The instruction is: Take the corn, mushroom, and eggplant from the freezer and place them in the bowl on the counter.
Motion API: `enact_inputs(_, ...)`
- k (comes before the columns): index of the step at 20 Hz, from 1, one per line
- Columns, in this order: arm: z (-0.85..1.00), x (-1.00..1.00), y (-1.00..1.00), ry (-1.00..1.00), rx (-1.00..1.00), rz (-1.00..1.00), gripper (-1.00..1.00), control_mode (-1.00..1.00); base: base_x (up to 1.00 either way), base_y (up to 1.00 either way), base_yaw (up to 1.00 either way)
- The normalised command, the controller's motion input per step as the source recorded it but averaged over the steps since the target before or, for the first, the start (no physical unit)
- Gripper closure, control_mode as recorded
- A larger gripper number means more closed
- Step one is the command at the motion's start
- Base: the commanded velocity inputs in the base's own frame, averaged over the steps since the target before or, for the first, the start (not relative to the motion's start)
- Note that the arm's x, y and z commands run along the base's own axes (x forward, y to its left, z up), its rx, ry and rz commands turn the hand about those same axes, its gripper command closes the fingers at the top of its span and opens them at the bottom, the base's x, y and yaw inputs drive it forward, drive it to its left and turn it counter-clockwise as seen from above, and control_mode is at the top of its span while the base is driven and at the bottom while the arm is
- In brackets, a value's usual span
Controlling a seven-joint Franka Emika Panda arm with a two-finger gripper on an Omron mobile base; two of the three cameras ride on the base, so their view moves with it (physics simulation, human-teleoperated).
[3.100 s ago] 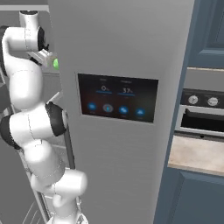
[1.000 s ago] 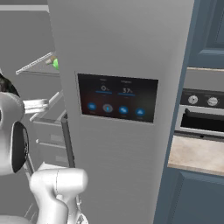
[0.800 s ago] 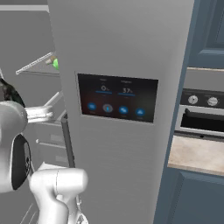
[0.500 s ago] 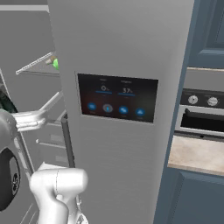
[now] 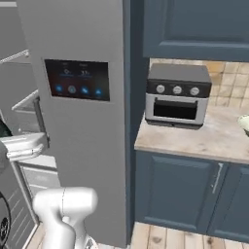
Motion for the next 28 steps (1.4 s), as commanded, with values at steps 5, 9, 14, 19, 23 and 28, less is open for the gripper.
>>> enact_inputs(5,0.00,0.00,0.00,0.00,0.00,0.00,1.00,1.00,0.04,-1.00,-0.03)
enact_inputs(9,0.00,0.00,0.00,0.00,0.00,0.00,1.00,1.00,0.19,-1.00,0.00)
enact_inputs(14,0.00,0.00,0.00,0.00,0.00,0.00,1.00,1.00,0.21,-1.00,0.00)
enact_inputs(19,0.00,0.00,0.00,0.00,0.00,0.00,1.00,1.00,0.48,-1.00,0.00)
enact_inputs(23,0.00,0.00,0.00,0.00,0.00,0.00,1.00,1.00,0.91,-0.99,0.01)
enact_inputs(28,0.00,0.00,0.00,0.00,0.00,0.00,1.00,1.00,0.90,-0.66,0.05)
